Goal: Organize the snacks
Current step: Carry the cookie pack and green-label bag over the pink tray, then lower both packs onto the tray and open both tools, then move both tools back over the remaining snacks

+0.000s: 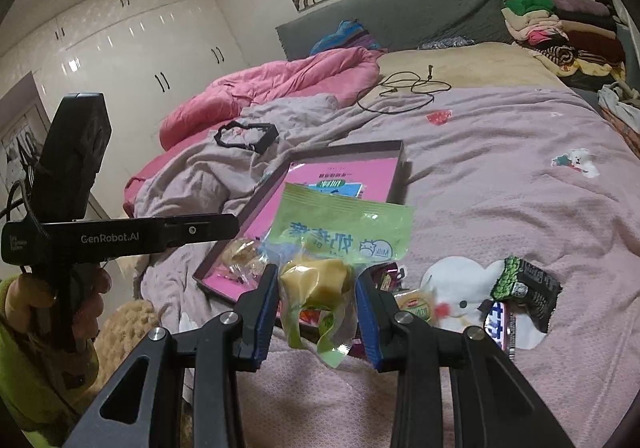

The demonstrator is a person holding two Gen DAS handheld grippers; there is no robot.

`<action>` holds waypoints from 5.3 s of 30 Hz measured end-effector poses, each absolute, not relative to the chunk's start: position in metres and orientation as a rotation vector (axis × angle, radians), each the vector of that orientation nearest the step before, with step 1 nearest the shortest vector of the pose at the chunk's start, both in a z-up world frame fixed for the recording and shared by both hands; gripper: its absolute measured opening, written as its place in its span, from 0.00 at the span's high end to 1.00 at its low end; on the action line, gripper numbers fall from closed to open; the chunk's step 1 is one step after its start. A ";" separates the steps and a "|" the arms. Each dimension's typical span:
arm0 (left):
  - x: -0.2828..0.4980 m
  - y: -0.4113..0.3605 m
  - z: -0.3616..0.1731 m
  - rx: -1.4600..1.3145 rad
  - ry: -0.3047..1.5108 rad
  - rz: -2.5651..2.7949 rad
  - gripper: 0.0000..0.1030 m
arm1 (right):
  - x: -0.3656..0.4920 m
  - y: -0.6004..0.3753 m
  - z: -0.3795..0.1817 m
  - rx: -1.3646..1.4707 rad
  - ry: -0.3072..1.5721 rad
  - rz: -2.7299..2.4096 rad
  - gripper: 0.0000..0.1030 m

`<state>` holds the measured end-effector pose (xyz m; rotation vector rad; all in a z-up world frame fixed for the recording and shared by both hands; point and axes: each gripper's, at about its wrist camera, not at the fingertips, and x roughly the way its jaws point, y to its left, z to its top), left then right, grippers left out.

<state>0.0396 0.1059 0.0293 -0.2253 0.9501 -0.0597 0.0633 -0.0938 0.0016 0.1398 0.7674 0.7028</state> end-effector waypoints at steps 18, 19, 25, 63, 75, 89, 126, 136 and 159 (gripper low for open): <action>0.041 0.119 0.006 -0.192 0.993 -0.042 0.60 | 0.069 -0.044 -0.007 0.021 0.794 0.736 0.64; 0.040 0.122 0.004 -0.192 0.995 -0.035 0.60 | 0.069 -0.039 -0.007 0.010 0.791 0.742 0.64; 0.035 0.140 -0.004 -0.205 1.004 -0.001 0.61 | 0.073 -0.004 -0.007 -0.052 0.790 0.771 0.64; 0.037 0.178 -0.030 -0.222 1.032 0.078 0.61 | 0.091 0.054 -0.041 -0.194 0.838 0.752 0.62; 0.037 0.173 -0.027 -0.217 1.029 0.068 0.52 | 0.080 0.044 -0.037 -0.198 0.825 0.747 0.59; 0.036 0.164 -0.017 -0.201 1.014 0.056 0.37 | 0.071 0.030 -0.025 -0.212 0.779 0.693 0.47; 0.023 0.144 0.023 -0.153 0.934 0.051 0.25 | 0.064 -0.005 0.004 -0.142 0.699 0.608 0.32; 0.019 0.133 0.034 -0.149 0.912 0.033 0.24 | 0.064 -0.022 0.012 -0.112 0.678 0.576 0.31; 0.011 0.096 0.064 -0.119 0.852 -0.033 0.24 | 0.068 -0.090 0.035 -0.021 0.624 0.448 0.31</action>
